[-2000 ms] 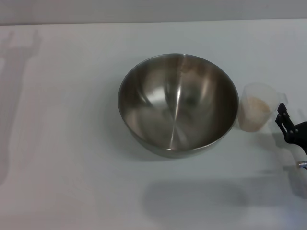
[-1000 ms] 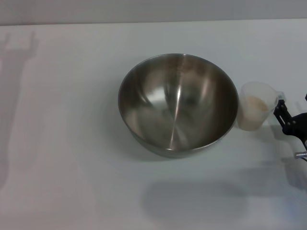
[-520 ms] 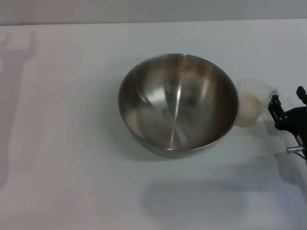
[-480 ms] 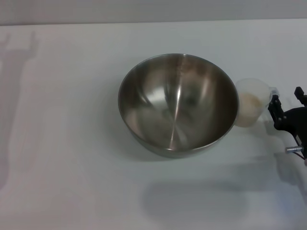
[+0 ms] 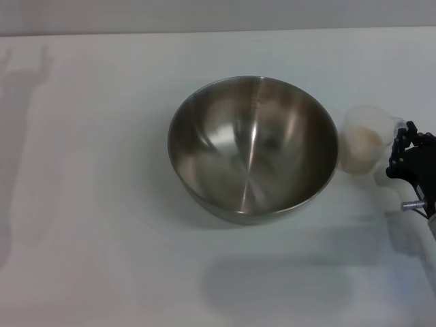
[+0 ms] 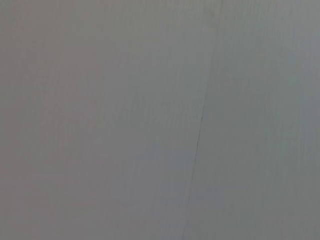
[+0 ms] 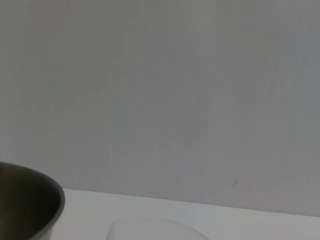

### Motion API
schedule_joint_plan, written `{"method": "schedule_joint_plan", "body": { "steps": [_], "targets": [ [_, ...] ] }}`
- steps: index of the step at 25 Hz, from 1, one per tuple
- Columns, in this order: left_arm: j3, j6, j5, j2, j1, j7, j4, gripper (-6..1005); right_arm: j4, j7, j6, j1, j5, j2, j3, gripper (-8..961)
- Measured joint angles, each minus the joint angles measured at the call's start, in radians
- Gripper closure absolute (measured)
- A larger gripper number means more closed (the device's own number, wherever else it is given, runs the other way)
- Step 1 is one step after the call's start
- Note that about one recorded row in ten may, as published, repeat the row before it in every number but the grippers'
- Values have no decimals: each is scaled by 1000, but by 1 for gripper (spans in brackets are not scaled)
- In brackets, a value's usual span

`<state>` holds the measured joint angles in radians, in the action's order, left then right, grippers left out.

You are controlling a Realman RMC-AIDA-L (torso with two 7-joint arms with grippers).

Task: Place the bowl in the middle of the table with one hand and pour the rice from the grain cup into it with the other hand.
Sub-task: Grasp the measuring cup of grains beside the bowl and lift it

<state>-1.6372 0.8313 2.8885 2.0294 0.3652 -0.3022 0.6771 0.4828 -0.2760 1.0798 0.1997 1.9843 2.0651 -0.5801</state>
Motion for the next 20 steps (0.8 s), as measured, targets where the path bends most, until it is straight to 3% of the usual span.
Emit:
{"method": "schedule_joint_plan", "body": {
  "steps": [6, 13, 20],
  "targets": [
    [-1, 3, 0, 0, -1, -3, -4, 274, -13, 0, 4, 8, 1, 7, 2, 949],
    [-1, 12, 0, 0, -14, -17, -2, 274, -55, 21, 118, 18, -7, 11, -24, 955],
    [5, 14, 0, 0, -18, -28, -2, 274, -173, 24, 357, 123, 2, 12, -57, 956]
  ]
}}
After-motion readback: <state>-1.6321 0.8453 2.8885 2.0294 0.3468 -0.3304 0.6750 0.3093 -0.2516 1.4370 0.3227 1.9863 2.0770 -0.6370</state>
